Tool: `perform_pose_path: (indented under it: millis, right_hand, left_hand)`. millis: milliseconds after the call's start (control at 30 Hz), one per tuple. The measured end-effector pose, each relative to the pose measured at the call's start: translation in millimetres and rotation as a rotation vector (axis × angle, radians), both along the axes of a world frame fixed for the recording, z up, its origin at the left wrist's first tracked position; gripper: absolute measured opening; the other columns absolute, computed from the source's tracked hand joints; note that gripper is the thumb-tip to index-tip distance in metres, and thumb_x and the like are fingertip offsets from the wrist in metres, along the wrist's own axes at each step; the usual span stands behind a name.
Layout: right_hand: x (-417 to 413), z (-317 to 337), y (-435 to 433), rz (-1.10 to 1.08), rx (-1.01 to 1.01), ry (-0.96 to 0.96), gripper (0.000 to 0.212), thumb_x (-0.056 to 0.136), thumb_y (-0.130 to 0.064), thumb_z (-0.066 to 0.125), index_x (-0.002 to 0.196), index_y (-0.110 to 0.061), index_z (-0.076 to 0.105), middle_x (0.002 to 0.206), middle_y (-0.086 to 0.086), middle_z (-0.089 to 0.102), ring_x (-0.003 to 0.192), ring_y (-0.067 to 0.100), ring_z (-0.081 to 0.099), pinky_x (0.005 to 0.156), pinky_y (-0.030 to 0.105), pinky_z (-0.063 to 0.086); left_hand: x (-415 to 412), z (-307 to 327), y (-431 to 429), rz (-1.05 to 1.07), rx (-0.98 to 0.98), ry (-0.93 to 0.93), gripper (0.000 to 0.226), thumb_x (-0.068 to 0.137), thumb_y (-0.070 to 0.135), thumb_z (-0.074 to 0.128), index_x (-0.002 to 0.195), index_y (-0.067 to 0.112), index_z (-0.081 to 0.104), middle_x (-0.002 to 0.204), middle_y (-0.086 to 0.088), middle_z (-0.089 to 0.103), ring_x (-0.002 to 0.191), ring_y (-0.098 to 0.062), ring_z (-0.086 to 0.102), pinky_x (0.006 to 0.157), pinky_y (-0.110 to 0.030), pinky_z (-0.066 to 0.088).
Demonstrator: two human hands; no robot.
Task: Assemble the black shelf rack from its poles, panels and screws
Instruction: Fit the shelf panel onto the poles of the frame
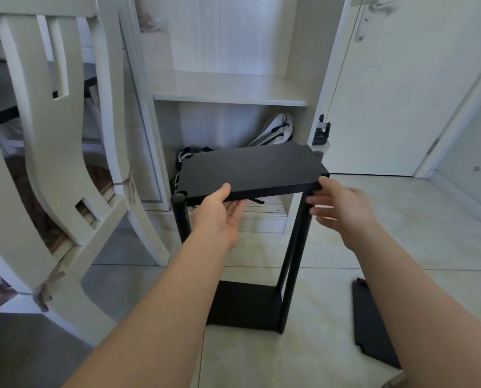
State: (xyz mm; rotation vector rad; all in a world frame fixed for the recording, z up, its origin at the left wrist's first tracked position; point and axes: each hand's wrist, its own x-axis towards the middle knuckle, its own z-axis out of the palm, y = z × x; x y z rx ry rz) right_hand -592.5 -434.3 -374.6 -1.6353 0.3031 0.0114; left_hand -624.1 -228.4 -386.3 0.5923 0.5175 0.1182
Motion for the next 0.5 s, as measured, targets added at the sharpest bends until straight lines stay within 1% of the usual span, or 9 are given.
perform_pose_path:
  millis: [67,133,200,233,300,367,433,500]
  right_hand:
    - [3,-2,-8,-0.054,-0.059,-0.076,0.030,0.089,-0.042,0.070,0.091,-0.012,0.073,0.086,0.002,0.078,0.062,0.015,0.068,0.063,0.029,0.055]
    - [5,-5,-13,-0.080,-0.060,-0.130,0.022,0.089,-0.037,0.072,0.090,-0.015,0.072,0.086,0.000,0.077,0.059,0.011,0.068,0.062,0.029,0.054]
    - [9,-13,-17,-0.110,-0.080,-0.170,0.012,0.089,-0.027,0.069,0.092,-0.015,0.071,0.089,0.001,0.076,0.056,0.008,0.068,0.061,0.027,0.054]
    - [11,-17,-18,-0.117,-0.116,-0.175,0.010,0.090,-0.022,0.068,0.096,-0.013,0.070,0.092,0.001,0.074,0.057,0.008,0.067,0.060,0.027,0.053]
    - [15,-28,-18,-0.099,-0.179,-0.158,0.018,0.093,-0.017,0.066,0.111,-0.011,0.067,0.095,-0.001,0.069,0.063,0.012,0.068,0.061,0.026,0.053]
    - [19,-36,-14,-0.060,-0.192,-0.139,0.028,0.095,-0.016,0.067,0.123,-0.014,0.063,0.098,-0.003,0.067,0.068,0.015,0.067,0.064,0.027,0.053]
    - [24,-42,-12,-0.023,-0.186,-0.126,0.029,0.095,-0.015,0.068,0.124,-0.019,0.064,0.098,-0.003,0.069,0.069,0.016,0.065,0.065,0.028,0.054]
    - [28,-47,-10,0.008,-0.203,-0.122,0.020,0.096,-0.016,0.067,0.115,-0.023,0.067,0.095,-0.005,0.071,0.070,0.016,0.064,0.063,0.026,0.053]
  left_hand:
    - [2,-1,-1,0.005,0.001,-0.001,0.015,0.094,0.002,0.066,0.108,0.001,0.059,0.115,-0.022,0.068,0.103,-0.030,0.069,0.075,-0.034,0.062]
    - [3,-2,-2,0.017,-0.003,-0.003,0.019,0.094,0.002,0.066,0.111,0.000,0.059,0.114,-0.022,0.068,0.102,-0.031,0.070,0.076,-0.035,0.063]
    - [5,-2,-3,0.027,-0.006,-0.004,0.018,0.094,0.002,0.066,0.110,0.001,0.058,0.112,-0.022,0.069,0.099,-0.030,0.071,0.075,-0.036,0.063]
    - [6,-3,-3,0.030,-0.008,-0.006,0.016,0.094,0.002,0.065,0.108,0.002,0.058,0.110,-0.022,0.069,0.097,-0.030,0.071,0.075,-0.036,0.063]
    - [7,-3,-3,0.036,-0.012,-0.011,0.015,0.094,0.002,0.065,0.107,0.002,0.058,0.107,-0.021,0.070,0.093,-0.028,0.072,0.073,-0.035,0.063]
    - [7,-4,-2,0.045,-0.010,-0.015,0.016,0.094,0.002,0.065,0.108,0.002,0.059,0.104,-0.020,0.070,0.089,-0.027,0.073,0.070,-0.034,0.064]
    - [7,-5,-3,0.051,-0.007,-0.017,0.017,0.093,0.001,0.066,0.108,0.002,0.059,0.102,-0.020,0.071,0.087,-0.027,0.073,0.066,-0.033,0.064]
    - [8,-5,-3,0.050,-0.007,-0.018,0.015,0.094,0.001,0.065,0.108,0.002,0.059,0.100,-0.020,0.071,0.085,-0.027,0.073,0.064,-0.032,0.063]
